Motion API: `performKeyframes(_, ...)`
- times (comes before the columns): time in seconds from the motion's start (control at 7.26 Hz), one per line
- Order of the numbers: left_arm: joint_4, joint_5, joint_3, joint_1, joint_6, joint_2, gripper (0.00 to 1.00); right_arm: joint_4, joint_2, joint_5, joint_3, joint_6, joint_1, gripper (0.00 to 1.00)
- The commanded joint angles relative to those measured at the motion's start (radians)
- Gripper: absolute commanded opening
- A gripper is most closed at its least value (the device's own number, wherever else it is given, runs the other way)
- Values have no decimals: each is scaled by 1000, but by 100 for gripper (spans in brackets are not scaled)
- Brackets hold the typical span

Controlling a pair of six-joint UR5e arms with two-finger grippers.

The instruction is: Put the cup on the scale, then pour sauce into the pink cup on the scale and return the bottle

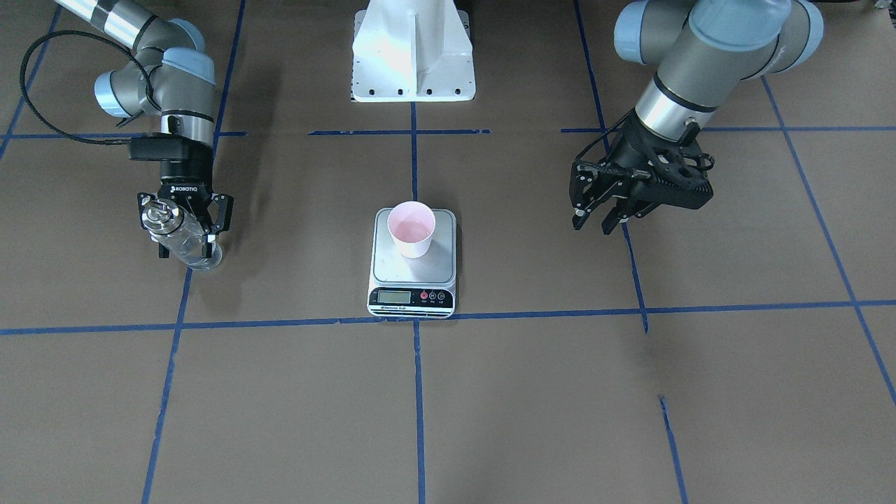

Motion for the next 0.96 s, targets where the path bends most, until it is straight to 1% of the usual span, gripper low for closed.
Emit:
performKeyframes(0.0,0,0,-6,-2,0,0,51,-1,-1,1,1,0,-3,0)
performKeyframes(0.14,0,0,-4,0,0,0,51,-1,-3,1,-1,-1,-4,0)
performKeyframes(0.28,0,0,-4,0,0,0,51,-1,-3,1,1,0,-4,41)
performKeyframes(0.41,0,0,-4,0,0,0,51,0,-3,-3,1,0,-4,99)
performKeyframes(0.55,0,0,-2,0,0,0,51,0,-3,-1,-21,0,-7,100)
performKeyframes(0.83,0,0,-2,0,0,0,51,2,-1,-1,-13,0,-9,100)
